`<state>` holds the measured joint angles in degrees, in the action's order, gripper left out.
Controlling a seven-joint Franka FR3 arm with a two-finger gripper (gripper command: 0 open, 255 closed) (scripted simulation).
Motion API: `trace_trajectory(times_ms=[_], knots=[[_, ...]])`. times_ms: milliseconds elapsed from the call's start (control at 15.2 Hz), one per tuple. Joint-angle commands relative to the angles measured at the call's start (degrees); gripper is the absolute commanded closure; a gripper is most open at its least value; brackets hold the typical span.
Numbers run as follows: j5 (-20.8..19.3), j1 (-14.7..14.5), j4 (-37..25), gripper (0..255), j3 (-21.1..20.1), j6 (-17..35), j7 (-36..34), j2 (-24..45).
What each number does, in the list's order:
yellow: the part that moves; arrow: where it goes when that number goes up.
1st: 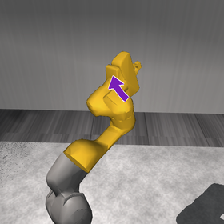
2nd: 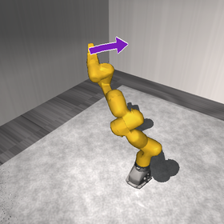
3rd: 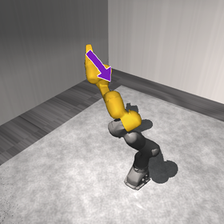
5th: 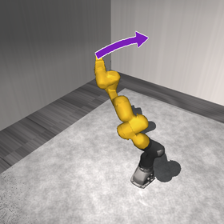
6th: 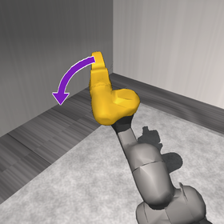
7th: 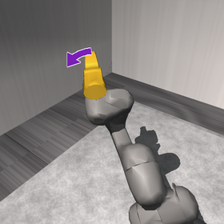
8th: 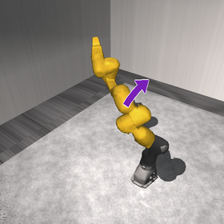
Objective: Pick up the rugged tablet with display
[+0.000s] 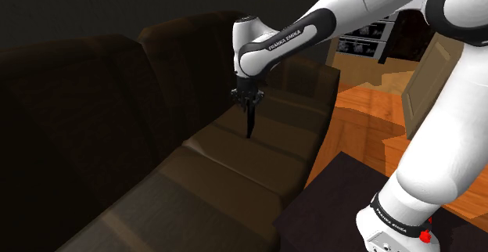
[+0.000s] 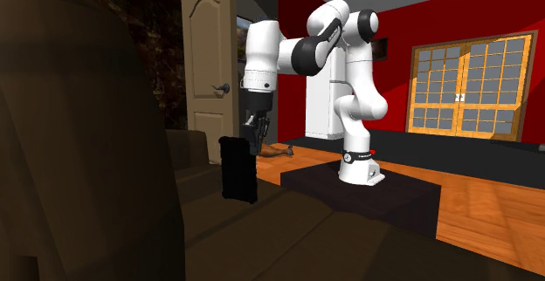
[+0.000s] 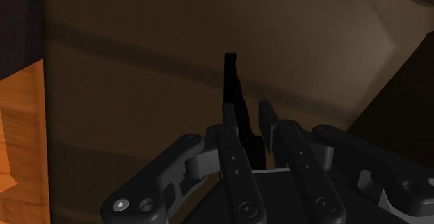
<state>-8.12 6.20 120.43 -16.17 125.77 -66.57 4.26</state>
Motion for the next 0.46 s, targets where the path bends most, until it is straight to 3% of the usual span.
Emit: trace_trajectory(times_ms=[0, 396], knots=[[0.4, 0.0, -0.7, 255, 0.0, -1.4, 0.4, -0.8], [1.1, 0.1, -2.5, 255, -0.1, -4.4, 1.1, -2.1]])
